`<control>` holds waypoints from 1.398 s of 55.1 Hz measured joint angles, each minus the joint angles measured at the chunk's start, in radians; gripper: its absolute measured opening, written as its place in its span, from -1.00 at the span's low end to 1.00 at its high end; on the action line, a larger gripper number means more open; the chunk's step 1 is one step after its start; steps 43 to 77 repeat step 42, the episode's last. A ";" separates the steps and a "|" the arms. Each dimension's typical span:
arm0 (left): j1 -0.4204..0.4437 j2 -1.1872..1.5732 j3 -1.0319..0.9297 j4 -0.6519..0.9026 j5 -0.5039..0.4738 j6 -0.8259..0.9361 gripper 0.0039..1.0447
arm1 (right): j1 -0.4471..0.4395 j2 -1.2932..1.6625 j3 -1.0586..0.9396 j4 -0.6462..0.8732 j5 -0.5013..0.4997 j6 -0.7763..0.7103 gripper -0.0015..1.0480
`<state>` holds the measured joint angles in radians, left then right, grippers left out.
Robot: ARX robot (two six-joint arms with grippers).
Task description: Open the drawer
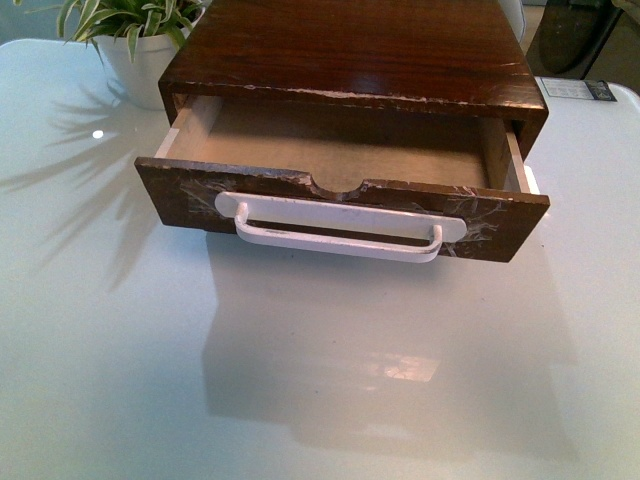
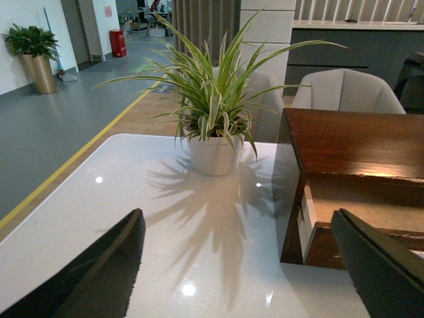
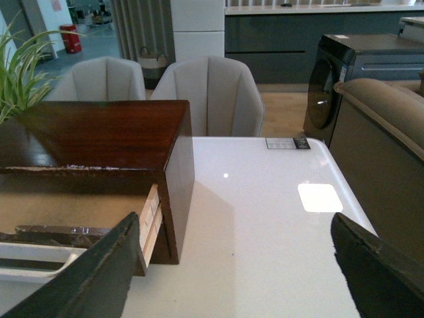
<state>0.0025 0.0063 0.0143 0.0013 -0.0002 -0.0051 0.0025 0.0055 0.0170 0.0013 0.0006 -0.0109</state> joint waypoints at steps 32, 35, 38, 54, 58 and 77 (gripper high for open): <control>0.000 0.000 0.000 0.000 0.000 0.001 0.84 | 0.000 0.000 0.000 0.000 0.000 0.001 0.83; 0.000 0.000 0.000 0.000 0.000 0.001 0.84 | 0.000 0.000 0.000 0.000 0.000 0.001 0.83; 0.000 0.000 0.000 0.000 0.000 0.001 0.84 | 0.000 0.000 0.000 0.000 0.000 0.001 0.83; 0.000 0.000 0.000 0.000 0.000 0.001 0.84 | 0.000 0.000 0.000 0.000 0.000 0.001 0.83; 0.000 0.000 0.000 0.000 0.000 0.001 0.84 | 0.000 0.000 0.000 0.000 0.000 0.001 0.83; 0.000 0.000 0.000 0.000 0.000 0.001 0.84 | 0.000 0.000 0.000 0.000 0.000 0.001 0.83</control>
